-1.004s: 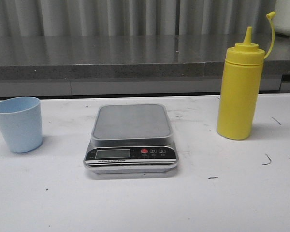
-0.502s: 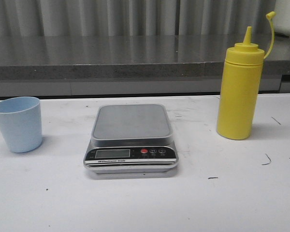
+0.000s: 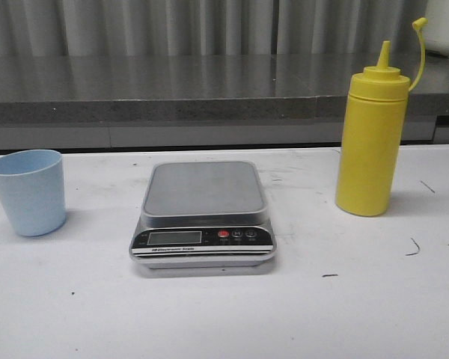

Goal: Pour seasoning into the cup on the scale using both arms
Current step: 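Move the left gripper down over the light blue cup and grasp it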

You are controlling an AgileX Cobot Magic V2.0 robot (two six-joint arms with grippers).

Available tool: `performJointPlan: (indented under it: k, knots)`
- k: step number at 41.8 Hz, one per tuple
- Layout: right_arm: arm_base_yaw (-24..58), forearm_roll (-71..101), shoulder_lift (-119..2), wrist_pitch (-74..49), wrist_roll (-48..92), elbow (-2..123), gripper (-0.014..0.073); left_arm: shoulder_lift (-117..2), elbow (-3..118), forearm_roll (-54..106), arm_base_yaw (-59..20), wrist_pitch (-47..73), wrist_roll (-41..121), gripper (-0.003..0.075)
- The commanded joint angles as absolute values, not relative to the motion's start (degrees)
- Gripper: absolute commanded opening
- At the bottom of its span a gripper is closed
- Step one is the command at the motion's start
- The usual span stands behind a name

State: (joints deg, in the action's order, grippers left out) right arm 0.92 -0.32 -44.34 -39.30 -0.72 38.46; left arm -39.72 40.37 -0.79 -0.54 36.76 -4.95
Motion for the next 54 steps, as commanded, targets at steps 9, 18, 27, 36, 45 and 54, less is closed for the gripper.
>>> performJointPlan:
  k: [9,18,27,36,45,54]
  knots:
    - [0.69,-1.06,-44.36,-35.99,0.0,39.97,0.0528,-40.43,42.82,-0.86,-0.42,34.92,-5.13,0.0513]
    - [0.69,-1.06,-44.36,-35.99,0.0,39.97,0.0528,-45.38,47.8,-0.86,-2.52,39.84,-5.13,0.0513]
    - [0.69,-1.06,-44.36,-35.99,0.0,39.97,0.0528,-53.1,53.49,-0.86,-6.33,43.15,-5.13,0.0513]
    - [0.69,-1.06,-44.36,-35.99,0.0,39.97,0.0528,-63.07,60.28,-0.86,-8.36,46.66,-5.13,0.0513]
    - [0.69,-1.06,-44.36,-35.99,0.0,39.97,0.0528,-72.99,67.24,-0.86,-9.81,50.57,-5.13,0.0513]
    - [0.69,-1.06,-44.36,-35.99,0.0,39.97,0.0528,-82.11,72.49,-2.72,-9.81,52.78,-5.13,0.0513]
